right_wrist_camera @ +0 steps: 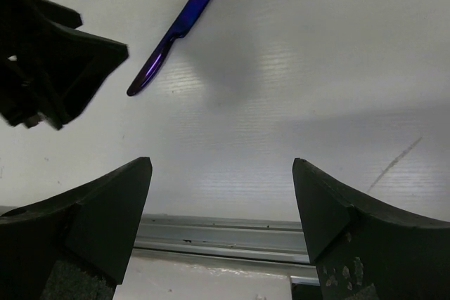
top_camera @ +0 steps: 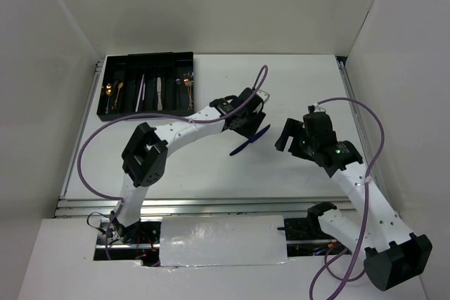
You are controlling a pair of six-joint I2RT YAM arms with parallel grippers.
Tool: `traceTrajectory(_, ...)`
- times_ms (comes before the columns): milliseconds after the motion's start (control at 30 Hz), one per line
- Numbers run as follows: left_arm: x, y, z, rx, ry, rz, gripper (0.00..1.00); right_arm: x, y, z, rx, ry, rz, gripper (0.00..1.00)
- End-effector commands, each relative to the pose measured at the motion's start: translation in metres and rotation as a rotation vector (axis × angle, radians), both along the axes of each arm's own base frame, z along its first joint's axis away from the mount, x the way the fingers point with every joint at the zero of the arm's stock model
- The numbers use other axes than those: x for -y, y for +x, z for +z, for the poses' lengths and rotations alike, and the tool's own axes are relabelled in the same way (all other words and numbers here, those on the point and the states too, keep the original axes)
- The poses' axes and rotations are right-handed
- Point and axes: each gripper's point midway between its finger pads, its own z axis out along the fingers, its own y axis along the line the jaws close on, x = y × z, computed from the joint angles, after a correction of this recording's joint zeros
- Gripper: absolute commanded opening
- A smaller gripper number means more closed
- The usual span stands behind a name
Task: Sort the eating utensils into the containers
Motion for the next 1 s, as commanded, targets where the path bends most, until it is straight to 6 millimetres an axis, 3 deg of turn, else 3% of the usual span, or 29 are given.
traceTrajectory(0, 0.019, -0.009, -0.020, -0.082, -0.003, -0.124, 0.71, 0.008, 0.000, 0.004, 0.020, -0.005, -0.050, 0.89)
traceTrajectory(33, 0.021, -0.009, -0.032, -0.100, 0.011, -0.135, 0.74, 0.009, -0.001, 0.003, 0.016, -0.006, -0.051, 0.89)
traceTrajectory(200, 0.026, -0.008, -0.052, -0.151, 0.034, -0.165, 0.79, 0.011, -0.003, 0.002, 0.014, -0.003, -0.060, 0.90)
traceTrajectory(267, 0.024, -0.006, -0.069, -0.166, 0.062, -0.159, 0.78, 0.011, -0.003, 0.001, 0.013, 0.002, -0.063, 0.89)
traceTrajectory(567, 0.006, -0.006, -0.107, -0.214, 0.161, -0.113, 0.66, 0.010, -0.001, -0.004, -0.008, -0.007, -0.053, 0.89)
traceTrajectory(767, -0.010, -0.015, -0.125, -0.277, 0.179, -0.106, 0.50, 0.010, 0.002, -0.005, -0.008, -0.008, -0.057, 0.90)
traceTrajectory(867, -0.011, -0.012, -0.125, -0.303, 0.149, -0.096, 0.37, 0.010, 0.002, -0.003, -0.001, -0.006, -0.054, 0.90)
traceTrajectory(900, -0.013, -0.009, -0.124, -0.303, 0.144, -0.084, 0.25, 0.011, 0.002, -0.004, 0.000, -0.008, -0.055, 0.89)
traceTrajectory(967, -0.014, -0.005, -0.117, -0.294, 0.137, -0.081, 0.21, 0.012, 0.002, -0.005, 0.004, -0.011, -0.054, 0.89)
